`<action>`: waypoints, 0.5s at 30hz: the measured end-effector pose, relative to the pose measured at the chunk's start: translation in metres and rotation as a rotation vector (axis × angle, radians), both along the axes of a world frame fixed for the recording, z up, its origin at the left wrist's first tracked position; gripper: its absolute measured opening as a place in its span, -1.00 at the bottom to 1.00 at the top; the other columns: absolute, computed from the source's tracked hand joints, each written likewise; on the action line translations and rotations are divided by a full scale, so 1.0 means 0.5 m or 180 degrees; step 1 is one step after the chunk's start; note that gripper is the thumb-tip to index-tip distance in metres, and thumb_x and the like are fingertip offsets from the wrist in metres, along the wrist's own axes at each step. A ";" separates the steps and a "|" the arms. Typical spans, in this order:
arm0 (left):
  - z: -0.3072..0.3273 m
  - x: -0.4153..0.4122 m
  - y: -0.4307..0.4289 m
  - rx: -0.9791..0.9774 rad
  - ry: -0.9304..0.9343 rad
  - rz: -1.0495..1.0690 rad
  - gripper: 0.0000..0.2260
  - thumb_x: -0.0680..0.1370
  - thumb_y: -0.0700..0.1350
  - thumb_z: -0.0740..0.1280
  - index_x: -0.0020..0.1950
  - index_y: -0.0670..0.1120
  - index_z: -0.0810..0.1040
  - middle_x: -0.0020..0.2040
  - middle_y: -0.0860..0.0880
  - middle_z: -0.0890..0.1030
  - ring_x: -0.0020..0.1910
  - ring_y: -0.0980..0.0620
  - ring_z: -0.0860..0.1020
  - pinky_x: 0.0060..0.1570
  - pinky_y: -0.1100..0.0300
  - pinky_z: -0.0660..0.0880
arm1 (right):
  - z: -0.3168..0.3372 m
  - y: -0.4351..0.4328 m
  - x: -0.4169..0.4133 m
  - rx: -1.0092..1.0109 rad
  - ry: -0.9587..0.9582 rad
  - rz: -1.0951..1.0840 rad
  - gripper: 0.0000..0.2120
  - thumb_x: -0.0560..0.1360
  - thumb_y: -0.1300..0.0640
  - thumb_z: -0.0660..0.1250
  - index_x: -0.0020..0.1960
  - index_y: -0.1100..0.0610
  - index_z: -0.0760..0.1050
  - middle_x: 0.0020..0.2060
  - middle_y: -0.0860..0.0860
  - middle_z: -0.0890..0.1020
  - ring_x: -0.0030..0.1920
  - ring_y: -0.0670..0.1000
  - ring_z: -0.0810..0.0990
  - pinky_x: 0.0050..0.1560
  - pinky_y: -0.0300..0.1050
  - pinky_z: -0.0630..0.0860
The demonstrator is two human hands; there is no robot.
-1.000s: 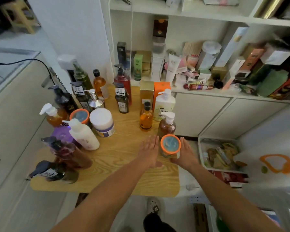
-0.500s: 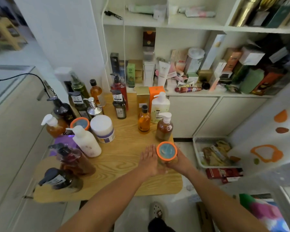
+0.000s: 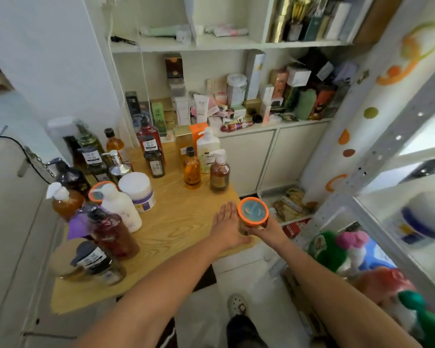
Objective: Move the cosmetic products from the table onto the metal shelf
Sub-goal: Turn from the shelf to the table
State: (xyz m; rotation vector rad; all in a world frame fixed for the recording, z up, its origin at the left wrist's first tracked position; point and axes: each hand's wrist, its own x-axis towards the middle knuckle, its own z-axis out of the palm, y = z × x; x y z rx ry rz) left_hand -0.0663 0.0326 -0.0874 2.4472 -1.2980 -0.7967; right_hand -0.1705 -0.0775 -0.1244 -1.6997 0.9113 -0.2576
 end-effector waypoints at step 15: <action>0.079 -0.405 -0.092 -0.0848 0.0199 -0.1527 0.01 0.45 0.16 0.42 0.56 -0.18 -0.22 0.58 -0.12 -0.16 0.56 -0.07 -0.16 0.51 0.08 -0.14 | 0.155 0.065 -0.488 -0.0330 -0.0139 -0.1659 -0.38 0.29 0.23 0.56 0.29 0.16 0.41 0.16 0.04 0.57 0.20 -0.02 0.51 0.29 -0.13 0.39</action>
